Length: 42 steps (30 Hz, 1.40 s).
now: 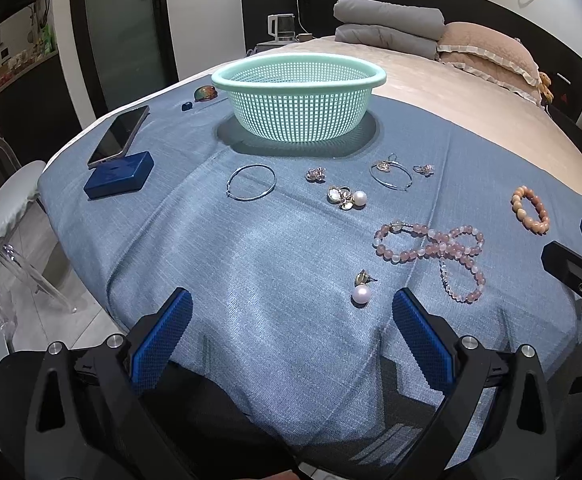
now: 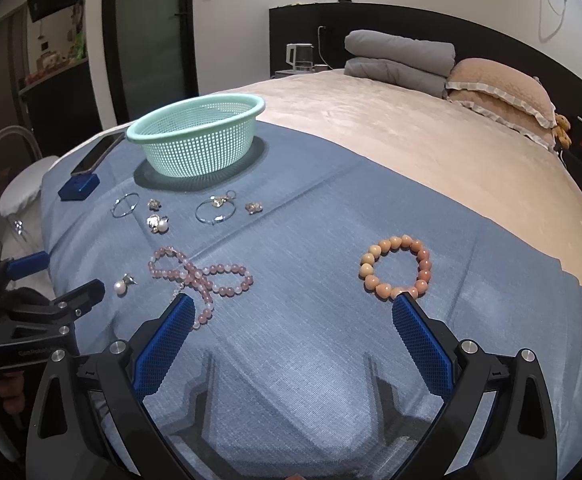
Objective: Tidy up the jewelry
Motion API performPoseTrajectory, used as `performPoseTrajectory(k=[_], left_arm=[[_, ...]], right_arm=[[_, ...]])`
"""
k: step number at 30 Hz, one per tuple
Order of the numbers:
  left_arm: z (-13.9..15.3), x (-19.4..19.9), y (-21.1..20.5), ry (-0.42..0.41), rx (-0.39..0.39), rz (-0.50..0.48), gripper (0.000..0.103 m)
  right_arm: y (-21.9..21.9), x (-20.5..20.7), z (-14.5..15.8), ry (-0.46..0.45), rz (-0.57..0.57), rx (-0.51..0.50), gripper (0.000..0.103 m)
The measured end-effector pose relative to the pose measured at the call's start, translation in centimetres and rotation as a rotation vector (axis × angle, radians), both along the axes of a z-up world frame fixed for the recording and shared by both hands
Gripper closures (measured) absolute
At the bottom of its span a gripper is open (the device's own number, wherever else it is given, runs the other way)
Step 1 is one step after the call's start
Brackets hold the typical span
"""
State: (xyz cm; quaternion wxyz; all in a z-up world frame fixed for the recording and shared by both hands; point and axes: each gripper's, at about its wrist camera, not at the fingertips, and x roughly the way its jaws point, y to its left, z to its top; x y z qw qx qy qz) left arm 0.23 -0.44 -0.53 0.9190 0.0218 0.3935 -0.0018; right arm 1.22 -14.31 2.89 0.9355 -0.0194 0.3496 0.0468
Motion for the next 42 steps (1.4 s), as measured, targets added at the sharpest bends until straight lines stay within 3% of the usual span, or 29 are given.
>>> performPoseTrajectory(k=[27,42], left_arm=[[-0.2,-0.1,-0.1,0.012,-0.004,-0.009,0.005],[0.9,2.3,2.4,0.048,-0.129,-0.029,0.005]], right_arm=[[-0.1,0.7,-0.5,0.008,-0.024,-0.011,0.008],[-0.5,2.9,-0.3,0.023,-0.008,0.030,0.008]])
